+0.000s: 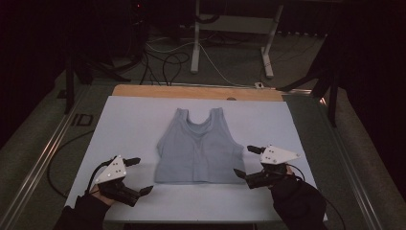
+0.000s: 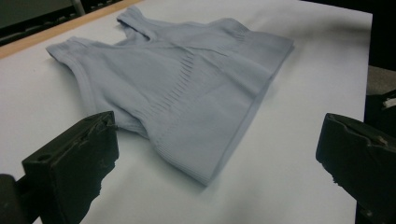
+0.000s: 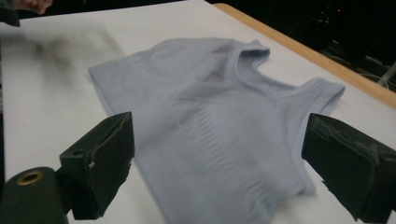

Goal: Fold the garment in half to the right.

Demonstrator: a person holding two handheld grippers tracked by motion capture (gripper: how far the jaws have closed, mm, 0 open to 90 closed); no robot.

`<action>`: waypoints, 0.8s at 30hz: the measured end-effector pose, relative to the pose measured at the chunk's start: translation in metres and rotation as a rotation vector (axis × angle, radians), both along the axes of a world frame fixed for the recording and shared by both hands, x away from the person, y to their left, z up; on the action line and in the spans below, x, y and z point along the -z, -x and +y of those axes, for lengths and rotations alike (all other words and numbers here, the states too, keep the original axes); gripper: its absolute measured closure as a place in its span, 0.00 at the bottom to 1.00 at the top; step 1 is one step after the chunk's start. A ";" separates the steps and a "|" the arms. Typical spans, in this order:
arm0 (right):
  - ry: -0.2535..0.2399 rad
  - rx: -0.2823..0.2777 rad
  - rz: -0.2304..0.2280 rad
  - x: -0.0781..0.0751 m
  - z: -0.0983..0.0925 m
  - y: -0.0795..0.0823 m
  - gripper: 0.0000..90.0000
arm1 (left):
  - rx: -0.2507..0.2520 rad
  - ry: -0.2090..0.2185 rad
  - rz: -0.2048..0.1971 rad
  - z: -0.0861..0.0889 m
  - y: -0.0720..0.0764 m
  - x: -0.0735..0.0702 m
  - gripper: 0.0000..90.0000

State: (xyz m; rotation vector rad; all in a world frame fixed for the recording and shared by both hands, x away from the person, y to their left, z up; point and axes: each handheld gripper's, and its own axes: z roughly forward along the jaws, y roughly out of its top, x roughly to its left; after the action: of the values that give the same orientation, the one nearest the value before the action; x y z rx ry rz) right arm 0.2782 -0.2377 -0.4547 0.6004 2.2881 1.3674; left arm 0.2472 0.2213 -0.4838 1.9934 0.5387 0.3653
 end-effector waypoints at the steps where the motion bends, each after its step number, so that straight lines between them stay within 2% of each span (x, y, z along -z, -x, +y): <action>1: 0.002 0.007 -0.003 -0.002 0.002 -0.002 0.11 | 0.003 0.000 -0.004 -0.001 0.000 -0.001 0.01; 5: -0.044 0.016 -0.006 -0.008 0.004 -0.010 0.11 | 0.017 0.001 0.002 -0.003 -0.001 -0.002 0.01; 10: -0.016 0.002 -0.029 -0.014 0.014 -0.020 0.11 | 0.010 -0.002 0.015 -0.006 -0.003 -0.005 0.01; 17: -0.024 -0.029 -0.049 -0.025 0.032 -0.041 0.11 | -0.013 -0.025 0.024 -0.012 -0.006 -0.010 0.01; 24: -0.049 -0.043 -0.043 -0.029 0.049 -0.061 0.11 | -0.021 -0.055 0.044 -0.018 -0.009 -0.012 0.01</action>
State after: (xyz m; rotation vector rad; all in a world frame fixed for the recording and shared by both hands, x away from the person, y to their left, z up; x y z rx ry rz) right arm 0.3395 -0.1889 -0.4258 0.5351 2.2517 1.4460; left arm 0.2563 0.2036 -0.4721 2.0543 0.5830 0.3538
